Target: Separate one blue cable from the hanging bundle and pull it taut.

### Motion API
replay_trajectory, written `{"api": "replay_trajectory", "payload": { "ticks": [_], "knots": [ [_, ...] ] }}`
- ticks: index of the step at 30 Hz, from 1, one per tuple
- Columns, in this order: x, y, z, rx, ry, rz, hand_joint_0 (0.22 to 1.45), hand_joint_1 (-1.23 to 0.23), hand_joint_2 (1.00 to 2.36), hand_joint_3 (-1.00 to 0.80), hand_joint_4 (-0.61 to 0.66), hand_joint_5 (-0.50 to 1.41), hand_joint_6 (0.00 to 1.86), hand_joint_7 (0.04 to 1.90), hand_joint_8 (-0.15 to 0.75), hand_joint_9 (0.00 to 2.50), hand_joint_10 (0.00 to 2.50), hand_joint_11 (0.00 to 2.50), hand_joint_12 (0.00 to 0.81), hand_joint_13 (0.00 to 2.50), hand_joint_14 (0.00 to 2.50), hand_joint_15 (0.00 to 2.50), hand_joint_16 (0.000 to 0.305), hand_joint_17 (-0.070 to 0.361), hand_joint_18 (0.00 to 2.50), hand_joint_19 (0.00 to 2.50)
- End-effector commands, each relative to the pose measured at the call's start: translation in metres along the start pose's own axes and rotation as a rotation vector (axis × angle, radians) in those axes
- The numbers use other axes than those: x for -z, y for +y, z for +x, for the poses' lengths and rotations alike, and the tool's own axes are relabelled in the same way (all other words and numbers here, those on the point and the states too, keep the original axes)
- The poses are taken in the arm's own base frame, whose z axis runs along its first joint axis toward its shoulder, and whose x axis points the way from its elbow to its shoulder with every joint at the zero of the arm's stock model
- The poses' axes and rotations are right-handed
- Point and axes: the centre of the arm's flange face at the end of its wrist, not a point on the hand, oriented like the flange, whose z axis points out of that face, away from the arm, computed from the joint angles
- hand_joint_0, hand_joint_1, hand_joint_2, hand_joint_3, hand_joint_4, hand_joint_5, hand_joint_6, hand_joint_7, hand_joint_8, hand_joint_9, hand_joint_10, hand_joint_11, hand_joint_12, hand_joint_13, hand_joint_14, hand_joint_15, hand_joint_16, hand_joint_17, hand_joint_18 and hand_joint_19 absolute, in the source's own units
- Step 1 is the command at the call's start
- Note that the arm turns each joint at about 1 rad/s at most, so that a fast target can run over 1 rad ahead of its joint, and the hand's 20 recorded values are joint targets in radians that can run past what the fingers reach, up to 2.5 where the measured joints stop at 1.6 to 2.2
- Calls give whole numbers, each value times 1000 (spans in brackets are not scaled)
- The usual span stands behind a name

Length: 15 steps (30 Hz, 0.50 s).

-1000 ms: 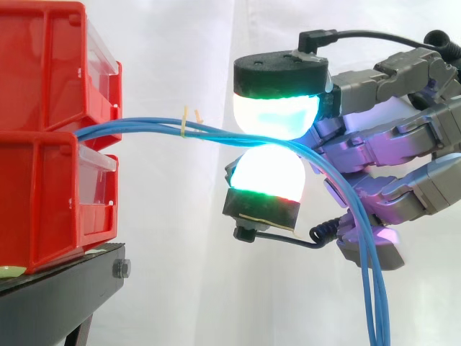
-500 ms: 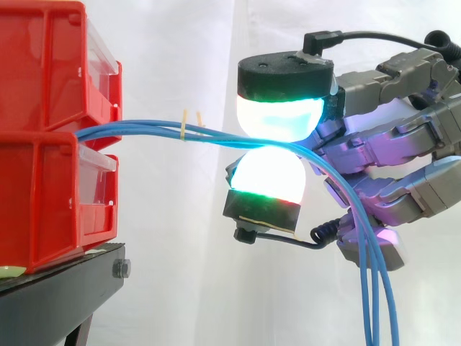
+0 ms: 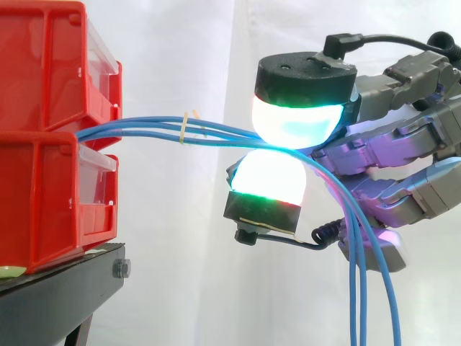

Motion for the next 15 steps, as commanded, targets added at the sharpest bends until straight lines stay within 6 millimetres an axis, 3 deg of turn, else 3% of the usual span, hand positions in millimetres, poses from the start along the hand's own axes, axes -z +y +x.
{"api": "replay_trajectory", "payload": {
  "ticks": [1,6,10,15],
  "knots": [
    [0,0,0,0,0,1,711,-869,1015,-238,66,151,500,1323,213,2273,36,961,332,1644,24,1040,44,98,1078,853],
    [0,-1,0,1,0,2,717,-936,1014,-262,56,151,500,1325,211,2267,35,952,332,1635,23,1048,43,97,1072,858],
    [0,1,0,0,0,-1,662,-941,1000,-500,59,150,500,1328,209,2271,35,961,328,1630,25,1048,42,95,1063,871],
    [0,0,0,0,0,1,502,-706,1000,-500,92,152,501,1320,214,2303,34,920,350,1662,24,1033,48,108,1115,836]
  ]
}}
